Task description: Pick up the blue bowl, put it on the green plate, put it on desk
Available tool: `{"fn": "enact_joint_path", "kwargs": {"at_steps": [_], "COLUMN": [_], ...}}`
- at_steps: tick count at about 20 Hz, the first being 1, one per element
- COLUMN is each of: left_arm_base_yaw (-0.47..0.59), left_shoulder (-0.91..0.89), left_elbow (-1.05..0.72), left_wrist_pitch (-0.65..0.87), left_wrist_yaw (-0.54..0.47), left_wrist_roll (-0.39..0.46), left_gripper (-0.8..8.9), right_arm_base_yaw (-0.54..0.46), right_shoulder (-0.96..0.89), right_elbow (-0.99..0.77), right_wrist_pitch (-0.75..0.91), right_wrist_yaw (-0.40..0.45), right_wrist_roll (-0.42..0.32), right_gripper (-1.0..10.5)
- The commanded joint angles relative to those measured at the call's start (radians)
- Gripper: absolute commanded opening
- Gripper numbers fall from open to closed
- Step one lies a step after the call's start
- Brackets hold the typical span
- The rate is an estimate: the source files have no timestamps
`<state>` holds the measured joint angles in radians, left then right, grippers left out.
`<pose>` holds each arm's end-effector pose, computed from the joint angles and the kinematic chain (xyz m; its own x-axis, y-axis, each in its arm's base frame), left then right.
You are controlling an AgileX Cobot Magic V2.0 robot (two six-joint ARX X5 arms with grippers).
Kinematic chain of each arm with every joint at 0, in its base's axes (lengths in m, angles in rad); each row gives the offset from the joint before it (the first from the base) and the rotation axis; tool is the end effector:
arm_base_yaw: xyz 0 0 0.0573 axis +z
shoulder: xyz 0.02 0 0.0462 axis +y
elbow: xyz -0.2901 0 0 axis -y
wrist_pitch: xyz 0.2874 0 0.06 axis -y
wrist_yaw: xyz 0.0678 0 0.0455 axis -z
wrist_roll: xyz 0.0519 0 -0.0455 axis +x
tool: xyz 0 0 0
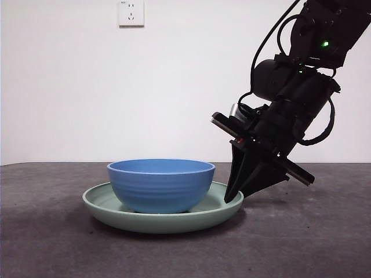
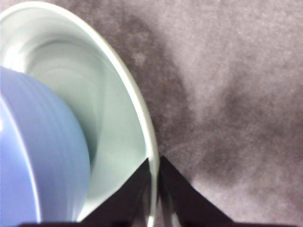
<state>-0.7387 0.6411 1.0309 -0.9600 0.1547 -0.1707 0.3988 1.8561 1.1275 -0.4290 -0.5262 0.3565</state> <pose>0.0913 -0.0940 0.3774 0.5112 -0.6740 -0.5334 0.6823 0.6956 -0.2250 0.3597 0.1798 0.1321 0.1249 0.5977 -0.7919 -0.1943 0.7975 0.5712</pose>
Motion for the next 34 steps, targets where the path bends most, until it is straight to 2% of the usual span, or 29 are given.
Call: {"fn": "enact_joint_path", "kwargs": {"at_steps": [1, 3, 9, 11, 15, 19, 20, 23, 26, 29, 34], "left_arm_base_yaw": [-0.006, -0.006, -0.006, -0.006, -0.006, -0.006, -0.006, -0.006, -0.006, -0.006, -0.006], "left_shoulder": [0.005, 0.005, 0.005, 0.005, 0.005, 0.005, 0.005, 0.005, 0.004, 0.004, 0.004], "left_elbow": [0.007, 0.007, 0.007, 0.007, 0.007, 0.007, 0.007, 0.007, 0.007, 0.007, 0.007], "left_wrist_pitch": [0.011, 0.011, 0.011, 0.011, 0.011, 0.011, 0.011, -0.005, -0.052, -0.107, -0.112], "left_wrist_yaw": [-0.004, -0.004, -0.004, -0.004, -0.004, -0.005, -0.004, -0.004, -0.004, -0.004, -0.004], "left_wrist_roll": [0.0, 0.0, 0.0, 0.0, 0.0, 0.0, 0.0, -0.001, 0.0, 0.002, 0.01], "left_gripper": [6.22, 6.22, 6.22, 6.22, 6.22, 6.22, 6.22, 6.22, 6.22, 6.22, 6.22], "right_arm_base_yaw": [0.006, 0.004, -0.034, -0.045, -0.036, 0.025, 0.045, 0.099, 0.13, 0.137, 0.137], "right_shoulder": [0.021, 0.016, -0.065, -0.123, -0.307, -0.542, -0.6, -0.763, -0.89, -0.981, -1.077], "right_elbow": [0.018, 0.022, 0.099, 0.137, 0.168, 0.167, 0.167, 0.167, 0.167, 0.167, 0.166], "right_wrist_pitch": [0.011, 0.013, -0.048, -0.104, -0.275, -0.512, -0.558, -0.67, -0.749, -0.819, -0.932], "right_wrist_yaw": [0.001, 0.001, 0.025, 0.056, 0.19, 0.364, 0.384, 0.397, 0.396, 0.396, 0.396], "right_wrist_roll": [-0.003, -0.021, -0.035, -0.054, -0.102, -0.175, -0.182, -0.179, -0.143, -0.135, -0.14], "right_gripper": [0.9, 1.8, 3.7, 4.5, 5.8, 5.8, 5.8, 5.8, 5.8, 5.8, 5.8]}}
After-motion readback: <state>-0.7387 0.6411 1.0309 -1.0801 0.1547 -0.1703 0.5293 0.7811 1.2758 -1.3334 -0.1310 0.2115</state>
